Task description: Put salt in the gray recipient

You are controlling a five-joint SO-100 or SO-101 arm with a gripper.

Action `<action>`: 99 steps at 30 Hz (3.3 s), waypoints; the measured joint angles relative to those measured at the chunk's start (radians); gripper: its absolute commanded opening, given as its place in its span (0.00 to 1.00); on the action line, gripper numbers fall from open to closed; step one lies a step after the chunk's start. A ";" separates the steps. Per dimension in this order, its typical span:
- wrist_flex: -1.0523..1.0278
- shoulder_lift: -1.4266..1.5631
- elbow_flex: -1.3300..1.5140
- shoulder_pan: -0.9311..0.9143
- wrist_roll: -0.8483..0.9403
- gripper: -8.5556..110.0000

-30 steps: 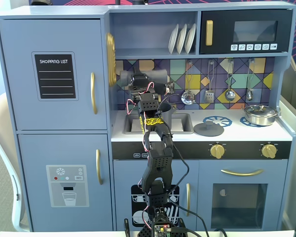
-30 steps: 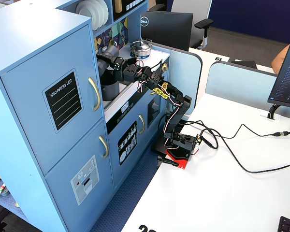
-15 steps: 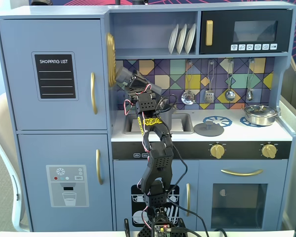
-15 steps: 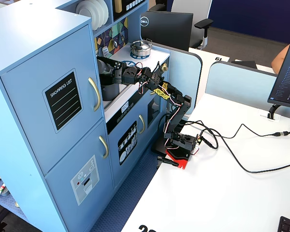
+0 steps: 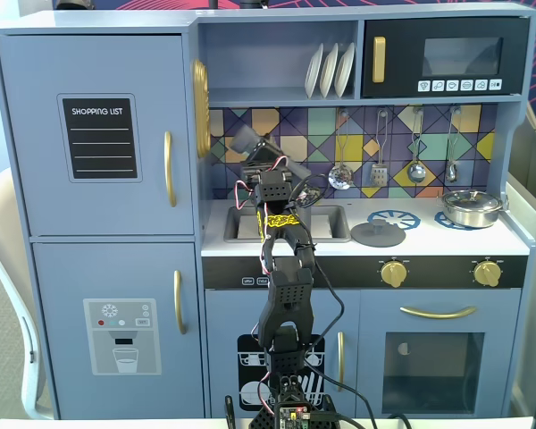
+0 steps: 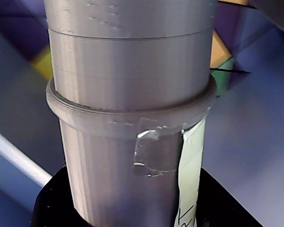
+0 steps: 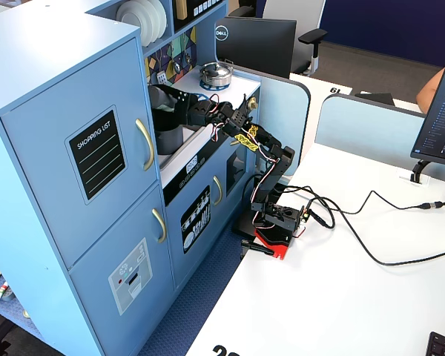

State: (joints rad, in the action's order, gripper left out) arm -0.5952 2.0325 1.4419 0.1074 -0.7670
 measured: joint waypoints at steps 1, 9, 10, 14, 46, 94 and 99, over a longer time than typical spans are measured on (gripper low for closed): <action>0.006 -0.008 -0.008 0.002 -0.002 0.07; 0.017 -0.043 -0.052 0.015 -0.003 0.07; 0.017 -0.043 -0.052 0.015 -0.003 0.07; 0.005 -0.043 -0.051 -0.023 -0.003 0.07; 0.032 -0.127 -0.172 0.052 0.055 0.07; -0.166 -0.176 -0.199 -0.589 1.252 0.07; -0.155 -0.190 -0.198 -0.753 1.516 0.07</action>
State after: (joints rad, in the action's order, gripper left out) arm -0.7501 1.8423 1.2441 -0.6458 0.7486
